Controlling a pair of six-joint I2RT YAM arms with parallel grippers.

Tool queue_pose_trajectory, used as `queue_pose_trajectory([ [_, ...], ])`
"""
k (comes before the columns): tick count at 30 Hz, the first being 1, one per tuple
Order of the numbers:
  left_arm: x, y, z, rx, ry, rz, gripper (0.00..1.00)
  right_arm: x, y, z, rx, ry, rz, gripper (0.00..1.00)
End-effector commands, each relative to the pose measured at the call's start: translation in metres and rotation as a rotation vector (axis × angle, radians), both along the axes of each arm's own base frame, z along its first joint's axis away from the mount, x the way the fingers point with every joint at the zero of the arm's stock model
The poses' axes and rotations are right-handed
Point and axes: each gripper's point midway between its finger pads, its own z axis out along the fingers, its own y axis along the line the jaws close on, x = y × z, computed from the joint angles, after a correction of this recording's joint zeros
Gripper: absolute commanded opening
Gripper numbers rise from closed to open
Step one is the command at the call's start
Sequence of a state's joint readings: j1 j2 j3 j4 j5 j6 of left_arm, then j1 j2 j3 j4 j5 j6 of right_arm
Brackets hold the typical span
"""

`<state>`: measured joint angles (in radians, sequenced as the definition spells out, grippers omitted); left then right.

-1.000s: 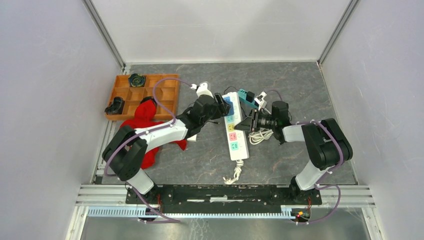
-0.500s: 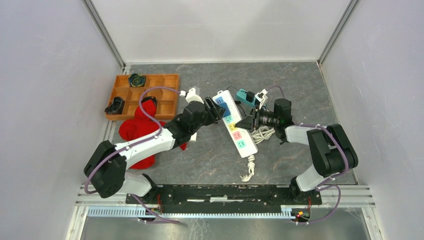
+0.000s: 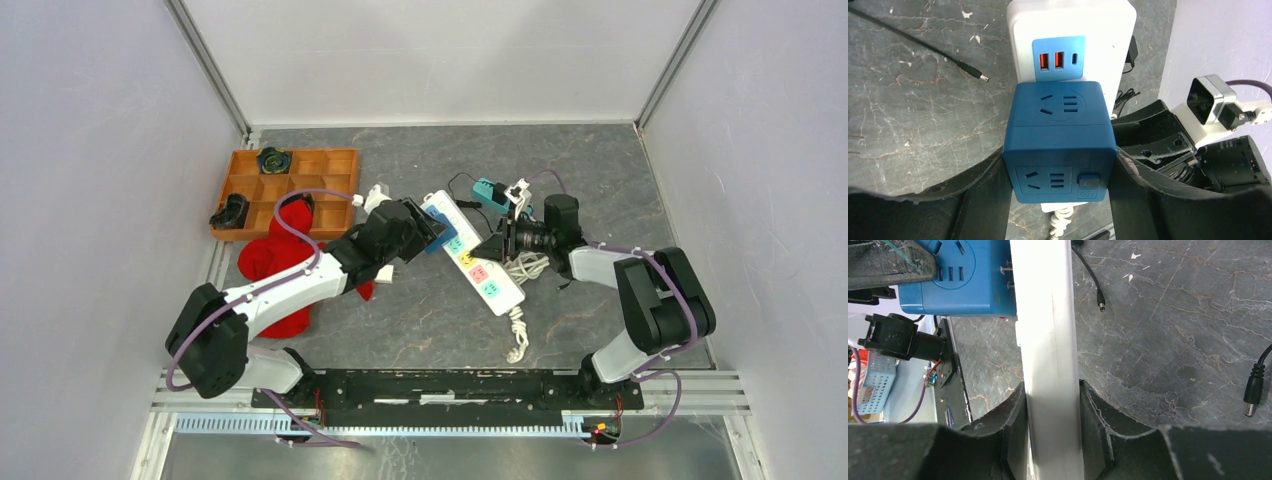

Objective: Pull the plug off the socket

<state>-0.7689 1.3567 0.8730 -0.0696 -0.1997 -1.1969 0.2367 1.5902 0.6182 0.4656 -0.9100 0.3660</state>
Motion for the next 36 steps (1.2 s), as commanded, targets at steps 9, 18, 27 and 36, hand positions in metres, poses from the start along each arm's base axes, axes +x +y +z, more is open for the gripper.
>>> queue_pose_trajectory([
  [9,-0.005,-0.026,0.126,-0.563,0.006,-0.008,0.02,0.061,-0.072,-0.054,-0.441,-0.063,-0.416,0.00],
  [18,-0.020,0.001,0.127,-0.368,-0.120,-0.044,0.02,0.061,-0.063,-0.047,-0.404,-0.078,-0.377,0.00],
  [27,-0.007,0.051,0.102,0.100,-0.428,-0.126,0.02,0.047,-0.036,-0.038,-0.268,-0.056,-0.217,0.00],
  [36,0.017,0.060,0.004,0.267,-0.318,-0.349,0.02,0.034,-0.022,-0.038,-0.189,-0.051,-0.072,0.00],
])
